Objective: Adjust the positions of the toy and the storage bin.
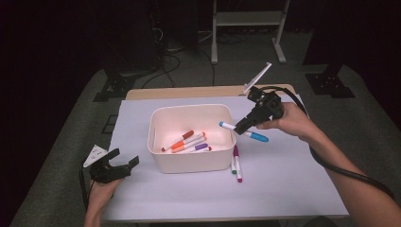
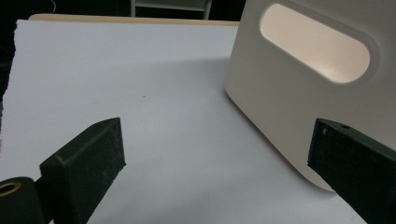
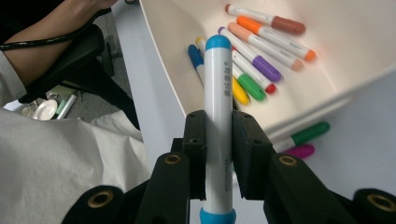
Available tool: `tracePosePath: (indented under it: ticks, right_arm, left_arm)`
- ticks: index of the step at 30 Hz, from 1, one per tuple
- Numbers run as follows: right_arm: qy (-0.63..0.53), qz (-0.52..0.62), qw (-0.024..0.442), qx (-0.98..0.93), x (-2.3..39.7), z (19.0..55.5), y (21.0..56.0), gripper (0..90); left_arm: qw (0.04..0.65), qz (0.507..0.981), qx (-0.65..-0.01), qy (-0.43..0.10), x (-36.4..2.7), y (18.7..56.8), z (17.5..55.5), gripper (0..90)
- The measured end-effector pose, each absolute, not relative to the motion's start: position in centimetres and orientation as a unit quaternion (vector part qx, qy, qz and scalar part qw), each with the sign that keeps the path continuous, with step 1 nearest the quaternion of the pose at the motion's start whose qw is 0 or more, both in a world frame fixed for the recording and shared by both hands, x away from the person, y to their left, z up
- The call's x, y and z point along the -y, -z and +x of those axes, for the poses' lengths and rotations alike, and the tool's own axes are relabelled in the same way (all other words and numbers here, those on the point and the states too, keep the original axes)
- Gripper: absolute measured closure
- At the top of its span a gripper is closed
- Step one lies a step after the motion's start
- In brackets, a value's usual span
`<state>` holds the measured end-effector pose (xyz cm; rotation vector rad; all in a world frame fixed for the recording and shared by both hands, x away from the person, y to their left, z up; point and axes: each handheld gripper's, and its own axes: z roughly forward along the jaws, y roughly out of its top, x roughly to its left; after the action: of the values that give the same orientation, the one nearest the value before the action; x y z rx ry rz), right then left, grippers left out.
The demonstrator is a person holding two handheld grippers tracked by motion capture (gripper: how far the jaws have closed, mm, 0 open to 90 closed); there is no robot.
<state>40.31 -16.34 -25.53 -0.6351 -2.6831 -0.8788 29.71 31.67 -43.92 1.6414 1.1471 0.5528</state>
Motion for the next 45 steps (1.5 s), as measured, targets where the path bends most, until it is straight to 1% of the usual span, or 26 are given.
tracePosePath:
  ticks: [11, 19, 30, 45]
  right_arm:
    - [0.287, -0.176, 0.135, 0.932, 11.1, 41.1, 25.7, 75.3]
    - [0.271, -0.156, 0.139, 0.94, 8.0, 41.6, 25.7, 75.3]
    - [0.254, -0.139, 0.147, 0.946, 5.0, 41.9, 26.7, 75.3]
    - [0.239, -0.119, 0.164, 0.95, 2.4, 42.1, 28.6, 75.3]
  left_arm:
    - [0.51, 0.679, -0.476, -0.229, -31.8, 43.9, 29.6, 2.5]
    - [0.51, 0.679, -0.476, -0.229, -31.9, 43.9, 29.6, 2.5]
    - [0.51, 0.678, -0.476, -0.23, -32.0, 43.9, 29.5, 2.5]
    - [0.511, 0.677, -0.476, -0.232, -32.1, 43.9, 29.5, 2.5]
